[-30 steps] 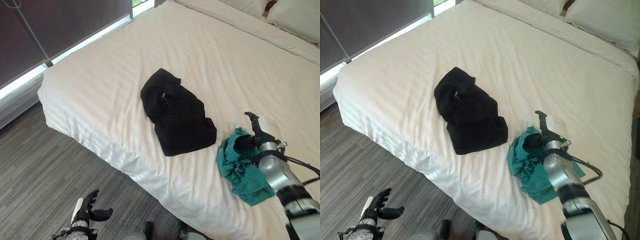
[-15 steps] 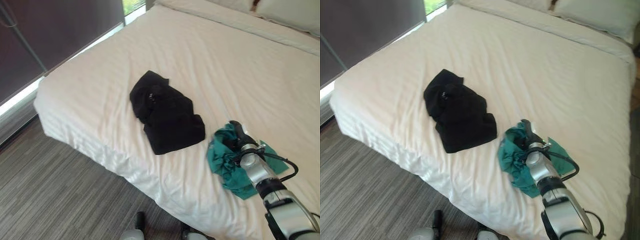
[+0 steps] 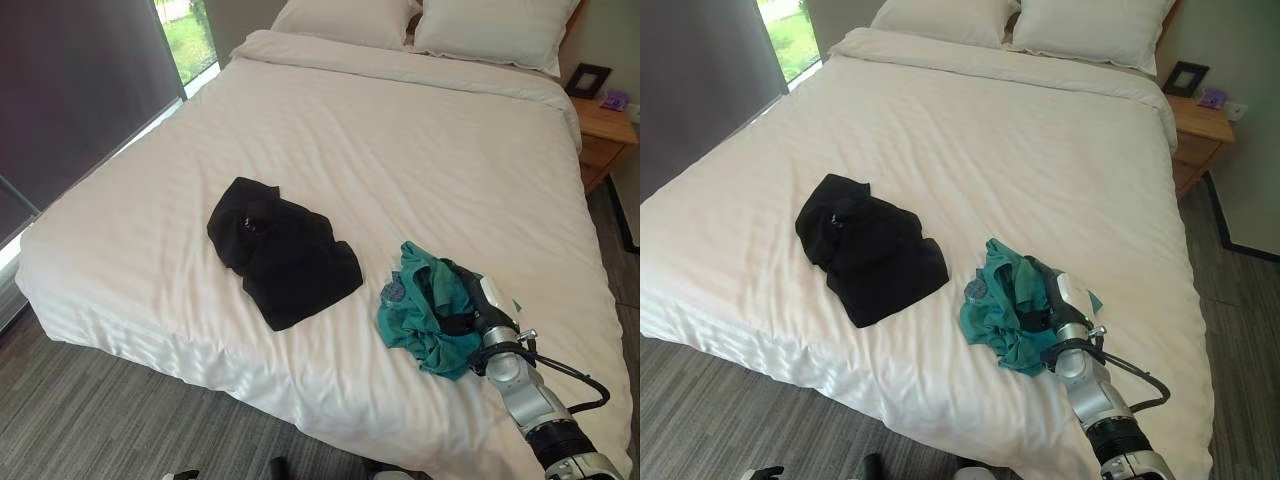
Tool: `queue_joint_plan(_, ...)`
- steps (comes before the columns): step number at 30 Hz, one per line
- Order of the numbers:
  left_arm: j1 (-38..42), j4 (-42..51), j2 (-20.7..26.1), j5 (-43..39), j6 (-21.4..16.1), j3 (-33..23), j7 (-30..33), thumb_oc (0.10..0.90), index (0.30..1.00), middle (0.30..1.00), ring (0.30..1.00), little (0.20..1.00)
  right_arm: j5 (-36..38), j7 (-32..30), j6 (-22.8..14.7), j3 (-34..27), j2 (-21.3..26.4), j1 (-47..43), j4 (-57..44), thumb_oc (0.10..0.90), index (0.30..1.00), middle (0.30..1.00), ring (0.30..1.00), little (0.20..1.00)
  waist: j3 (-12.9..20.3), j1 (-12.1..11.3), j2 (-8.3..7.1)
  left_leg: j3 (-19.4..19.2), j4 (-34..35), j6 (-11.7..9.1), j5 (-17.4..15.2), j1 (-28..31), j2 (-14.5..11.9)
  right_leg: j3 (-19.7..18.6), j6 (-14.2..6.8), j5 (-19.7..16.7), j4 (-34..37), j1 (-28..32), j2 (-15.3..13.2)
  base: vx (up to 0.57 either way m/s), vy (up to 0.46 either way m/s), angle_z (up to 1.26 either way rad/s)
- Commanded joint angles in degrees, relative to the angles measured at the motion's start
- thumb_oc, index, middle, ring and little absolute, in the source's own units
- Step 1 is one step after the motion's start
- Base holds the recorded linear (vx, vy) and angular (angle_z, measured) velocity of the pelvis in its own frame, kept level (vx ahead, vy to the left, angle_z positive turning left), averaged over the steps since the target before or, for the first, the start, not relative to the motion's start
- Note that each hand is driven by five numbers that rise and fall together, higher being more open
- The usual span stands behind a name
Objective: Pick up bed clothes into laundry basket.
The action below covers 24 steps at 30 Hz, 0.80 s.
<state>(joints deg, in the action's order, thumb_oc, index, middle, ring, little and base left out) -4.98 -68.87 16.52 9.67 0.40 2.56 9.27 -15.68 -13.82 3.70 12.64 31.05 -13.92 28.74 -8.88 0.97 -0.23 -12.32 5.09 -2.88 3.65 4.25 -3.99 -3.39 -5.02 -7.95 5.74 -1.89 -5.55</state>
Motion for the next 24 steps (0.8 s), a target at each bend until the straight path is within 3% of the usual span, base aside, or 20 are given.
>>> queue_joint_plan(1,1.94,-3.88,2.47,2.00,0.73,1.36,0.78,0.800,0.900,0.900,0.900,0.900,-0.30,0.17,-2.78,2.62,-0.19,-8.77,4.23,0.800,0.900,0.900,0.900,0.900,-1.10,-1.54,0.04,8.01,-0.09,-3.86,-3.32,-2.30,-3.66,2.21,-3.89,6.78,-0.74,2.96,-4.20,0.00,0.000,0.00)
queue_joint_plan(4,2.27,-4.83,2.56,2.00,0.75,1.98,0.63,0.800,0.900,0.900,0.900,0.900,0.99,1.19,-2.44,5.58,-3.56,-10.88,13.32,0.800,0.900,0.900,0.900,0.900,-1.12,-2.20,0.09,8.27,-0.09,-3.98,-3.15,-2.46,-3.67,2.64,-3.86,6.95,-0.74,3.14,-4.13,0.00,0.000,0.00)
queue_joint_plan(5,2.29,-4.84,2.58,2.00,0.74,1.93,0.63,0.800,0.900,0.900,0.900,0.900,1.03,1.13,-2.53,5.66,-3.63,-11.03,13.51,0.518,0.476,0.476,0.476,0.476,-1.15,-2.15,0.06,8.29,-0.09,-3.98,-3.15,-2.46,-3.67,2.66,-3.86,6.96,-0.74,3.15,-4.14,0.00,0.000,0.00)
queue_joint_plan(6,2.32,-5.91,2.83,1.59,0.96,1.79,0.32,0.800,0.900,0.900,0.900,0.900,1.01,2.32,-1.94,7.53,-4.72,-12.80,17.57,0.400,0.300,0.300,0.300,0.300,-1.01,-2.84,0.11,8.58,-0.09,-4.04,-3.04,-2.56,-3.67,2.95,-3.83,7.15,-0.74,3.41,-4.15,0.00,0.000,0.00)
queue_joint_plan(10,2.11,-7.73,3.66,-0.20,1.78,-0.17,0.09,0.800,0.900,0.900,0.900,0.900,0.90,3.40,-0.90,8.27,-3.96,-15.33,19.10,0.400,0.300,0.300,0.300,0.300,-0.55,-3.48,0.00,8.99,-0.09,-4.20,-3.05,-2.34,-3.73,3.25,-3.79,7.47,-0.74,4.00,-4.11,0.00,-0.005,0.01)
queue_joint_plan(13,2.24,-9.16,6.69,-3.56,2.39,-4.24,1.16,0.800,0.900,0.900,0.900,0.900,4.16,1.86,-0.91,5.40,3.12,-21.27,12.30,0.400,0.300,0.300,0.300,0.300,-0.07,-3.23,-0.19,8.95,-0.09,-4.55,-2.87,-1.92,-3.95,3.33,-3.81,7.41,-0.74,4.43,-4.10,-0.01,-0.009,0.05)
queue_joint_plan(14,2.30,-9.17,6.68,-3.56,2.39,-4.22,1.16,0.800,0.900,0.900,0.900,0.900,4.17,1.91,-0.80,5.33,3.19,-21.22,12.13,0.400,0.300,0.300,0.300,0.300,-0.16,-3.25,-0.17,8.95,-0.09,-4.56,-2.89,-1.86,-3.95,3.34,-3.81,7.43,-0.74,4.50,-4.10,0.00,0.009,0.06)
queue_joint_plan(15,2.56,-9.32,8.01,-4.14,2.43,-5.32,1.49,0.800,0.900,0.900,0.900,0.900,5.18,1.12,-0.87,3.72,6.40,-22.50,6.14,0.400,0.300,0.300,0.300,0.300,-0.22,-2.82,-0.26,8.86,-0.09,-4.62,-3.14,-1.35,-4.00,3.28,-3.86,7.58,-0.74,4.83,-4.08,0.00,0.011,0.04)
queue_joint_plan(16,2.83,-9.33,8.75,-4.52,2.43,-6.15,1.83,0.800,0.900,0.900,0.900,0.900,5.60,0.04,-1.07,1.83,8.40,-22.21,1.19,0.400,0.300,0.300,0.300,0.300,0.01,-2.51,-0.32,8.80,-0.09,-4.62,-2.98,-1.58,-4.05,3.15,-3.84,7.39,-0.74,4.56,-4.01,0.01,0.023,0.05)
queue_joint_plan(17,2.38,-9.19,10.31,-4.85,2.52,-8.02,2.32,0.800,0.900,0.900,0.900,0.900,6.12,-2.80,-1.72,-3.30,13.47,-21.26,-6.48,0.400,0.300,0.300,0.300,0.300,0.41,-1.82,-0.40,8.61,-0.09,-4.66,-3.06,-1.45,-4.18,3.09,-3.90,7.31,-0.74,4.53,-3.94,0.00,0.000,0.00)
queue_joint_plan(19,1.92,-8.74,10.81,-5.12,2.48,-9.22,2.39,0.800,0.900,0.900,0.900,0.900,6.21,-5.09,-2.21,-8.94,17.52,-19.22,-13.80,0.400,0.300,0.300,0.300,0.300,0.78,-1.38,-0.53,8.54,-0.09,-4.70,-3.20,-1.38,-4.30,3.05,-4.00,7.33,-0.74,4.51,-3.91,0.01,0.012,0.02)
queue_joint_plan(21,1.71,-8.46,10.87,-5.29,2.47,-9.75,2.57,0.800,0.900,0.900,0.900,0.900,6.31,-6.71,-2.64,-13.09,19.36,-16.73,-18.19,0.400,0.300,0.300,0.300,0.300,0.97,-1.30,-0.58,8.50,-0.09,-4.70,-3.31,-1.28,-4.40,3.11,-4.09,7.38,-0.74,4.54,-3.89,0.00,0.000,0.00)
queue_joint_plan(22,1.07,-8.09,10.57,-5.23,2.37,-10.44,2.43,0.800,0.900,0.900,0.900,0.900,6.15,-8.98,-3.55,-19.72,21.86,-12.86,-24.21,0.400,0.300,0.300,0.300,0.300,1.38,-0.79,-0.71,8.42,-0.09,-4.67,-3.50,-1.09,-4.55,3.11,-4.23,7.38,-0.74,4.60,-3.88,0.00,0.000,0.00)
queue_joint_plan(24,0.34,-8.01,9.63,-5.15,2.22,-11.26,2.19,0.800,0.900,0.900,0.900,0.900,5.54,-11.37,-4.39,-26.23,23.86,-8.83,-28.21,0.400,0.300,0.300,0.300,0.300,1.75,0.09,-0.88,8.13,-0.09,-4.56,-3.76,-0.86,-4.60,2.86,-4.46,7.31,-0.74,4.57,-3.93,0.01,0.038,0.12)
